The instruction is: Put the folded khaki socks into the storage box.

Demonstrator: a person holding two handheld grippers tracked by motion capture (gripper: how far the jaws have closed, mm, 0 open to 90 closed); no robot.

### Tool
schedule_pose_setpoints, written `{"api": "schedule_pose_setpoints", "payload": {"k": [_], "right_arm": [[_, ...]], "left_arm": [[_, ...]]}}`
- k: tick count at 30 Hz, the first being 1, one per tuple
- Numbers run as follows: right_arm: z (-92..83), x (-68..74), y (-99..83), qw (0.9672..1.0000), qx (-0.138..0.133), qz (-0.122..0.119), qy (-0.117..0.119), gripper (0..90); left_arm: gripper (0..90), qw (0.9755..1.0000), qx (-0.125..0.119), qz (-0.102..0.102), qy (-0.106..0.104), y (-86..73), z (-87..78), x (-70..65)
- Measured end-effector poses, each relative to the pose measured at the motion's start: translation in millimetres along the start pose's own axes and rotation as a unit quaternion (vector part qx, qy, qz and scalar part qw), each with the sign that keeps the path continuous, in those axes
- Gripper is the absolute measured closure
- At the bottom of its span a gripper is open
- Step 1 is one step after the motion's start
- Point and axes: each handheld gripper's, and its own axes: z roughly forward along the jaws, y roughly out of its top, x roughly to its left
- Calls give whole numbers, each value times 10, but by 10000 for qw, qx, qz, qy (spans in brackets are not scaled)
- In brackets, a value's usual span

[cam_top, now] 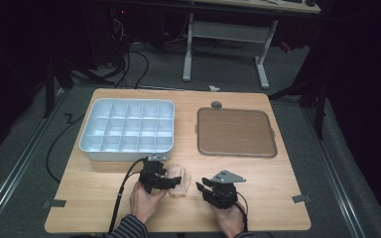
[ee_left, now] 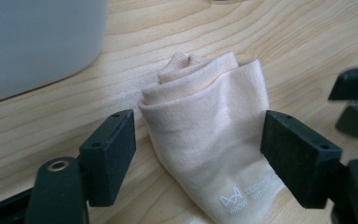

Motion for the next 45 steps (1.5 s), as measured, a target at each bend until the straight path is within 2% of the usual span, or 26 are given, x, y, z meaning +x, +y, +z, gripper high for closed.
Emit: {"api": "schedule_pose_setpoints", "payload": {"k": [2, 5, 6, 7, 8, 10, 13, 16, 20, 23, 26, 33, 45], "right_arm": [[-44, -147, -44, 9998, 21, 97, -184, 674], [-78, -249, -90, 9992, 62, 173, -355, 669], [-108, -334, -137, 9983, 89, 240, -520, 664], [-108, -334, -137, 9983, 89, 240, -520, 664], [-137, -423, -185, 9973, 123, 315, -655, 655], [-150, -468, -210, 9967, 139, 359, -720, 651], [-190, -592, -293, 9940, 230, 478, -959, 633], [-219, -683, -355, 9906, 271, 472, -1254, 606], [-256, -773, -398, 9868, 253, 478, -1529, 574], [-267, -832, -405, 9855, 216, 582, -1582, 537], [-256, -860, -394, 9844, 258, 506, -1665, 503], [-225, -889, -367, 9840, 267, 545, -1675, 468], [-222, -888, -365, 9845, 287, 524, -1650, 440]], "left_arm": [[288, 10000, 55, -28, 32, 4, 26, 11], [300, 9999, 152, -28, 43, 1, 68, 15], [312, 9999, 145, -15, 34, -1, 75, 11], [312, 9999, 145, 9, 50, 0, 79, 5], [318, 9999, 140, 11, 66, 2, 85, -1], [325, 9998, 163, 50, 108, 8, 90, -13], [354, 9995, 185, 162, 187, 6, 94, -36], [398, 9993, 192, 243, 205, 1, 100, -56], [454, 9993, 236, 258, 138, 12, 101, -48], [490, 9992, 274, 266, 128, 9, 92, -47], [526, 9991, 319, 271, 77, 5, 88, -57], [646, 9988, 351, 320, -82, 0, 83, -70], [720, 9981, 443, 363, -205, -1, 27, -64]]}}
